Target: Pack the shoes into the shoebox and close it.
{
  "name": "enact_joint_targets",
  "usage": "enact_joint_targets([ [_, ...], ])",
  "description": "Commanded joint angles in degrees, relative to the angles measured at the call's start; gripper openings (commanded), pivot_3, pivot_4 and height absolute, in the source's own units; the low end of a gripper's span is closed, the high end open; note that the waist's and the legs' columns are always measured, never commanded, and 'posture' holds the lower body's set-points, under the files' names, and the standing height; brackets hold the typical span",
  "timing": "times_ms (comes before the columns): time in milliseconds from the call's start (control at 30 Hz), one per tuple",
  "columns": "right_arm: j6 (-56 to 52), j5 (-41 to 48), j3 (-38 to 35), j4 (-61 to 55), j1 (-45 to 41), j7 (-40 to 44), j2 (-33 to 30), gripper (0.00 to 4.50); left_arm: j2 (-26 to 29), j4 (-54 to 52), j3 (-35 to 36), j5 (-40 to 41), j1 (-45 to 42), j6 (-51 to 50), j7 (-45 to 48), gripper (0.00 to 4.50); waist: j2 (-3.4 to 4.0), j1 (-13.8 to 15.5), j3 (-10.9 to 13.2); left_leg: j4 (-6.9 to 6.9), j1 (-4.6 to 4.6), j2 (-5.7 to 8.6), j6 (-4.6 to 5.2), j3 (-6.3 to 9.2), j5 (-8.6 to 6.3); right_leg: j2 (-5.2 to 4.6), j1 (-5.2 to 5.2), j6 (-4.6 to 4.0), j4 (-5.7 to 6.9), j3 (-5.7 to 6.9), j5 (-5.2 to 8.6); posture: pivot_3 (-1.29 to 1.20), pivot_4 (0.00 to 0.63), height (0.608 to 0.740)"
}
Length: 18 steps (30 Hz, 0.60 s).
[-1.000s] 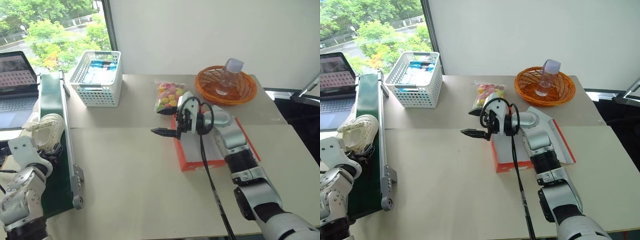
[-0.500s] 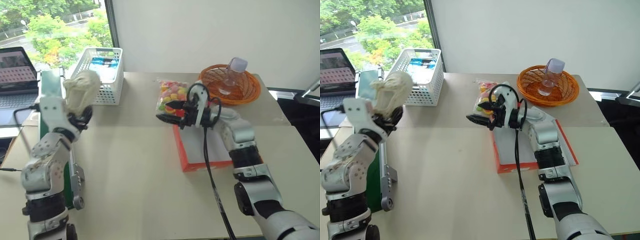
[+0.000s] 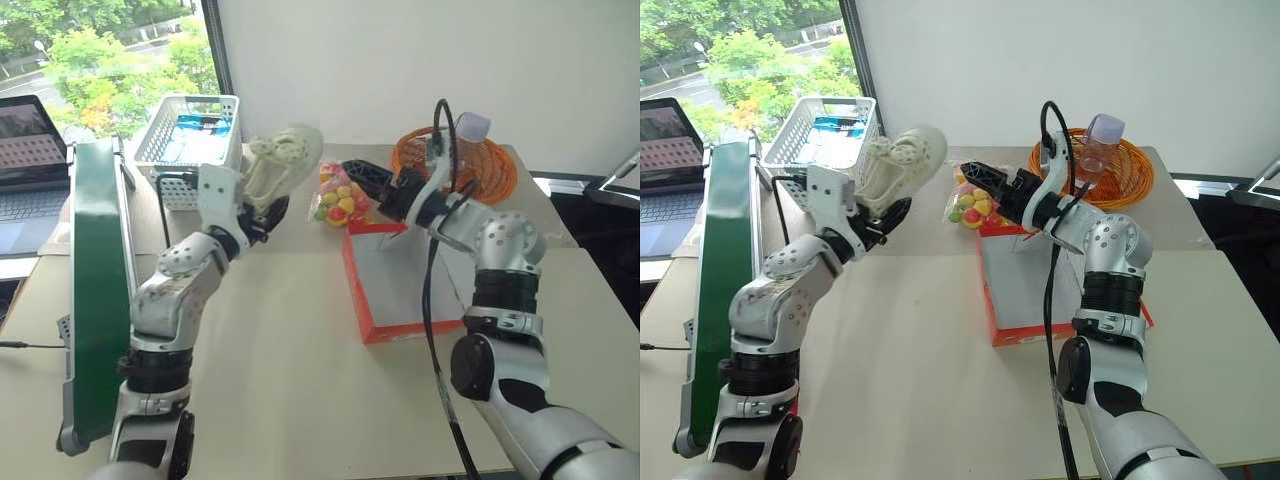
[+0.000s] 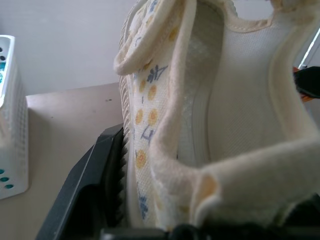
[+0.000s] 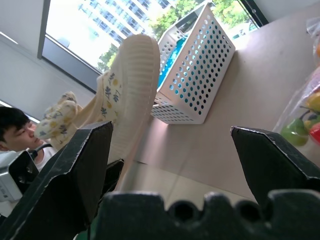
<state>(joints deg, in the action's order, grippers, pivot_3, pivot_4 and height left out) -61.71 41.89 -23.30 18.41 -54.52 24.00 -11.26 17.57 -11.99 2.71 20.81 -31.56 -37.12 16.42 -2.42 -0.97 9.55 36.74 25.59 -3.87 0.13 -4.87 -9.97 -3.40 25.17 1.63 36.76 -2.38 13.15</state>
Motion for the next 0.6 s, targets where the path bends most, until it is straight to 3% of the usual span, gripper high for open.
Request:
enact_joint_targets([
  [33, -0.2, 2.9, -1.2, -3.5, 0.4, -1.3, 0.4, 4.5, -2.3, 0.3, -3.3, -1.0, -1.8, 3.0, 1.5, 2.78, 0.0, 0.0, 0.0, 0.0, 0.0, 0.0, 0.01, 0.0, 0.0, 0.0, 0.0, 0.02, 0.02, 0.0, 0.01, 0.0, 0.15, 0.74],
  [433, 2.0, 4.0, -1.4, -3.7, 1.3, -3.2, 0.8, 4.5, -7.3, 0.8, -5.8, -2.5, -1.6, 2.2, 0.9, 2.78, 0.0, 0.0, 0.0, 0.02, 0.03, 0.02, 0.01, 0.04, 0.0, 0.01, 0.0, 0.04, 0.02, 0.0, 0.01, 0.0, 0.15, 0.74],
  [600, 4.2, 3.8, -1.5, -1.8, 0.7, -3.0, 1.4, 3.09, -8.0, 0.7, -5.5, -2.5, -1.4, 1.6, 0.6, 2.77, 0.0, 0.0, 0.0, 0.03, 0.02, 0.01, 0.01, 0.04, 0.0, 0.02, 0.0, 0.04, 0.03, 0.0, 0.01, 0.0, 0.15, 0.74],
])
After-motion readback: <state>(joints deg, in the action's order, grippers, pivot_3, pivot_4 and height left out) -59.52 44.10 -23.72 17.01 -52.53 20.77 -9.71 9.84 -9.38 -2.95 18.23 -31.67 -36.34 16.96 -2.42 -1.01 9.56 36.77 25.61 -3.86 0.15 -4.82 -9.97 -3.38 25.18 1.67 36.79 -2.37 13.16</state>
